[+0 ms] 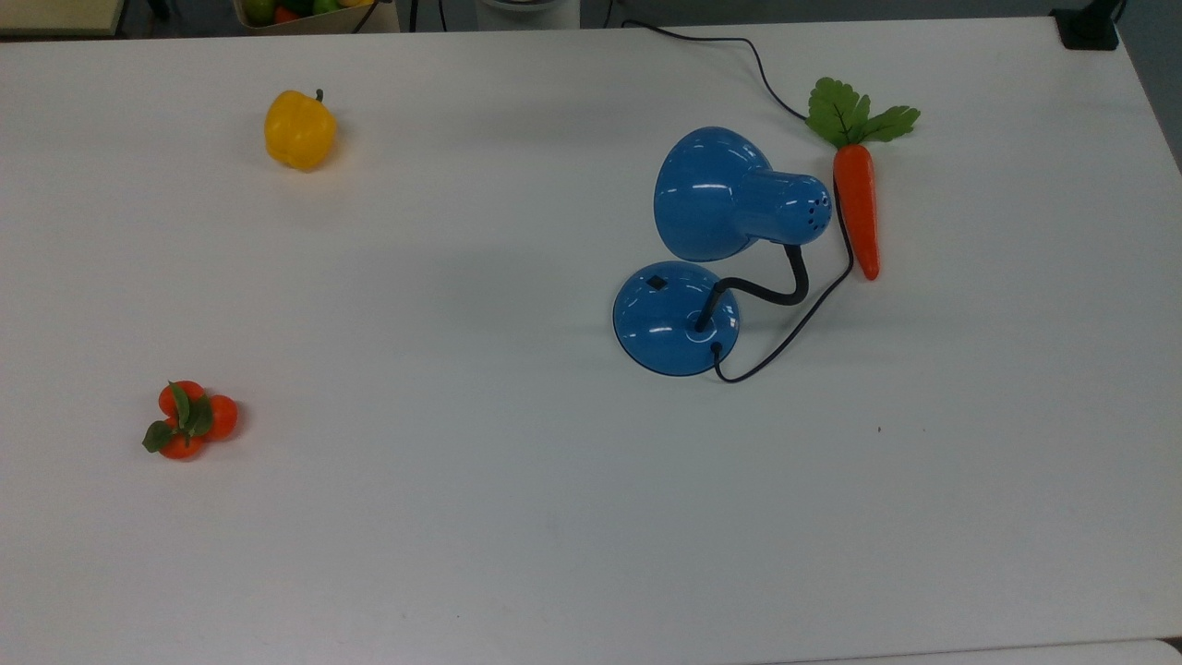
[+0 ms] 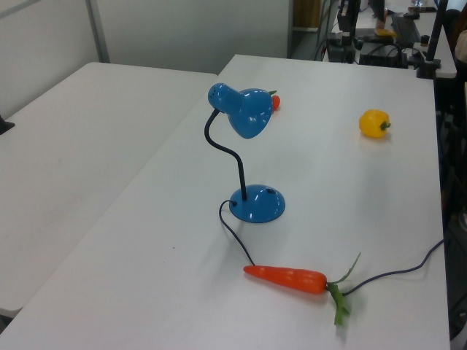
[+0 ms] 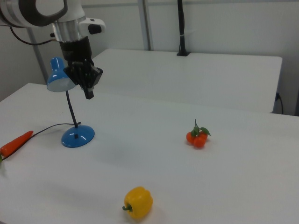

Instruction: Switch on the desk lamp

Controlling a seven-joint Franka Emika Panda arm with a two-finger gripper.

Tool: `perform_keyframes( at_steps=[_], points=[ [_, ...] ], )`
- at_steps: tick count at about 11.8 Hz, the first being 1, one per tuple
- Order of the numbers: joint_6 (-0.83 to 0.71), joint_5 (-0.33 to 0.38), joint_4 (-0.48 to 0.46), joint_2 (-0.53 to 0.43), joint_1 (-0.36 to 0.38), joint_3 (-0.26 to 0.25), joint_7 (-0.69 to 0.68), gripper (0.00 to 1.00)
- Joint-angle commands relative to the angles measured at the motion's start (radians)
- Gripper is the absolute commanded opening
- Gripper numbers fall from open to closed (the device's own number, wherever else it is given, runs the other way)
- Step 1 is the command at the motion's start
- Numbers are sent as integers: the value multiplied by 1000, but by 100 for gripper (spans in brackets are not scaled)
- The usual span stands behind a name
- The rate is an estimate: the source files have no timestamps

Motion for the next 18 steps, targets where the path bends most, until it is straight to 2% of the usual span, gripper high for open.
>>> perform_keyframes(
  at_steps=[1, 7, 10, 15, 18],
  points=[
    [22, 7, -16, -1, 9, 10, -37, 0],
    [206, 19, -158, 17, 110, 18, -37, 0],
    [301, 19, -232, 33, 113, 85, -29, 0],
    [520, 16, -381, 60, 121, 138, -37, 0],
    [672, 15, -465, 79, 121, 167, -103, 0]
  ],
)
